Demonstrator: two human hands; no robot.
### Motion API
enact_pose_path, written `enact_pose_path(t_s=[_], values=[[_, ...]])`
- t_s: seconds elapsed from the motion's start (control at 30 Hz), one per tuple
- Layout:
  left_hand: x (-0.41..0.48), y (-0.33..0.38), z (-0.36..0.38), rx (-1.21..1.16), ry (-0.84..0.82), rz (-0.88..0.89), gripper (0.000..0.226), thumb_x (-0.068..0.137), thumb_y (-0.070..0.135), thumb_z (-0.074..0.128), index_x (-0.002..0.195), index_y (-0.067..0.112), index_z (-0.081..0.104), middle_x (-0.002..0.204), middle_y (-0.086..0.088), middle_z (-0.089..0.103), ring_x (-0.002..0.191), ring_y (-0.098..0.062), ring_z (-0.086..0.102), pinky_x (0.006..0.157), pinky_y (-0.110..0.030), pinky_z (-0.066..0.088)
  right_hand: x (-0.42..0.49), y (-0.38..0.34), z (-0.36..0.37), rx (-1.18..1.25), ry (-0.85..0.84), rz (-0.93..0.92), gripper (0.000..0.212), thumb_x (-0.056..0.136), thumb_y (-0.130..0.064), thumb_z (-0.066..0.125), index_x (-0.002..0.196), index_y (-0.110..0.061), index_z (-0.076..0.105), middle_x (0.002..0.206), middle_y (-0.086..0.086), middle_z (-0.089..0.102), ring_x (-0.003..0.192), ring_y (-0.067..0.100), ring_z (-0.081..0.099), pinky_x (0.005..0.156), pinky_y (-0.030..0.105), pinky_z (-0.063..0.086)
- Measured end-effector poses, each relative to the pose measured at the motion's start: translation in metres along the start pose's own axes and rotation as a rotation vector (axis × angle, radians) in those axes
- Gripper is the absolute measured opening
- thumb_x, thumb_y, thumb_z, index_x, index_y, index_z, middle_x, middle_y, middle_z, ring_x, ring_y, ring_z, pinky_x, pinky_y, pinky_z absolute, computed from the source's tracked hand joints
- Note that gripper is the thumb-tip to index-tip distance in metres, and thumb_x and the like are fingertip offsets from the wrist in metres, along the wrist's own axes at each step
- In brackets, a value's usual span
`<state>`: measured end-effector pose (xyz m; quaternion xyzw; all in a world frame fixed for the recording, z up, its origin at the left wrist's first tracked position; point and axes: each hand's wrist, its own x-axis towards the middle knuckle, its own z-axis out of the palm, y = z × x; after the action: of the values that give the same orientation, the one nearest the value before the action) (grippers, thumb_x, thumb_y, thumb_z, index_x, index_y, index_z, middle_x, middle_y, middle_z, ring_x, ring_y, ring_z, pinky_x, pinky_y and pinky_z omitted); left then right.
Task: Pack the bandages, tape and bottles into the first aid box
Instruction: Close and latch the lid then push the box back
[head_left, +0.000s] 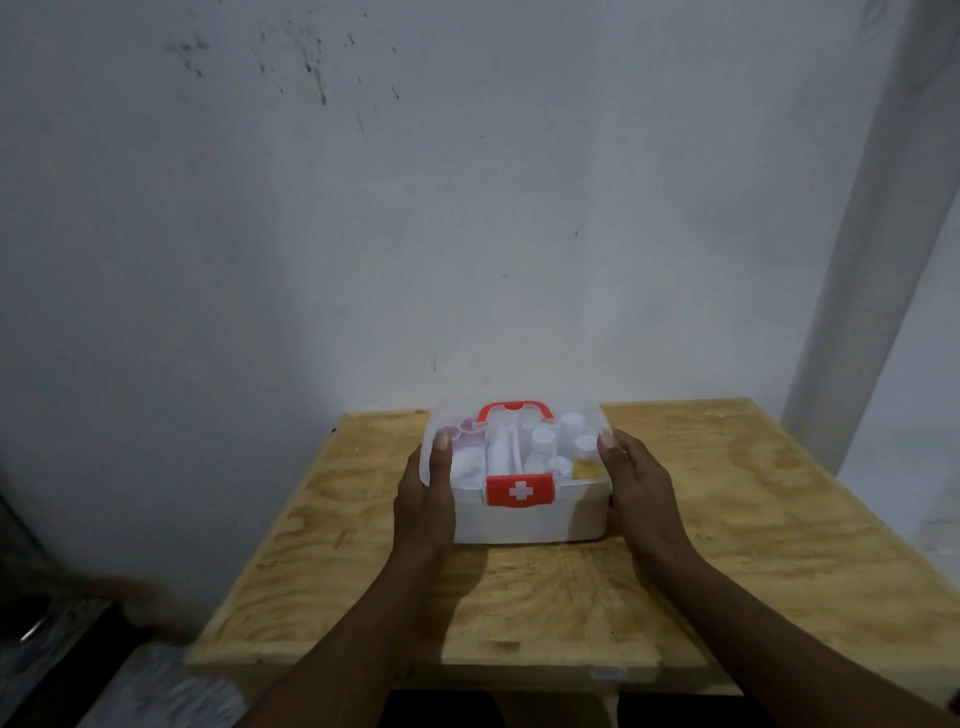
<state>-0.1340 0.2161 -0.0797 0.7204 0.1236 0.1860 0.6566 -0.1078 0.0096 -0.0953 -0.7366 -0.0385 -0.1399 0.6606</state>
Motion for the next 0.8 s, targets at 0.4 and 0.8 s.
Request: enact_pose_path(t_s=[0.4, 0.8], values=[[0.007, 0.026, 0.054, 0.007, -0.161, 0.036, 0.106, 0.057, 0.104, 0.031, 0.136, 0.037, 0.052, 0.122, 0.0, 0.069, 0.104, -0.022, 0.07, 0.087, -0.048, 0.063, 0.035, -0.02, -0.047, -0.111, 0.106, -0.114, 0.05, 0.098, -0.054, 0.034, 0.122, -0.02, 0.062, 0.108, -0.008, 0.066, 0.1, 0.009, 0.063, 0.079, 0.026, 0.052], [0.009, 0.007, 0.076, 0.09, -0.166, -0.034, 0.121, 0.048, 0.109, 0.024, 0.142, 0.036, 0.048, 0.136, 0.001, 0.062, 0.119, -0.026, 0.062, 0.102, -0.051, 0.053, 0.043, 0.004, -0.059, -0.146, 0.117, -0.044, 0.048, 0.098, -0.054, 0.036, 0.126, -0.023, 0.059, 0.11, -0.009, 0.062, 0.101, 0.013, 0.061, 0.078, 0.023, 0.048]])
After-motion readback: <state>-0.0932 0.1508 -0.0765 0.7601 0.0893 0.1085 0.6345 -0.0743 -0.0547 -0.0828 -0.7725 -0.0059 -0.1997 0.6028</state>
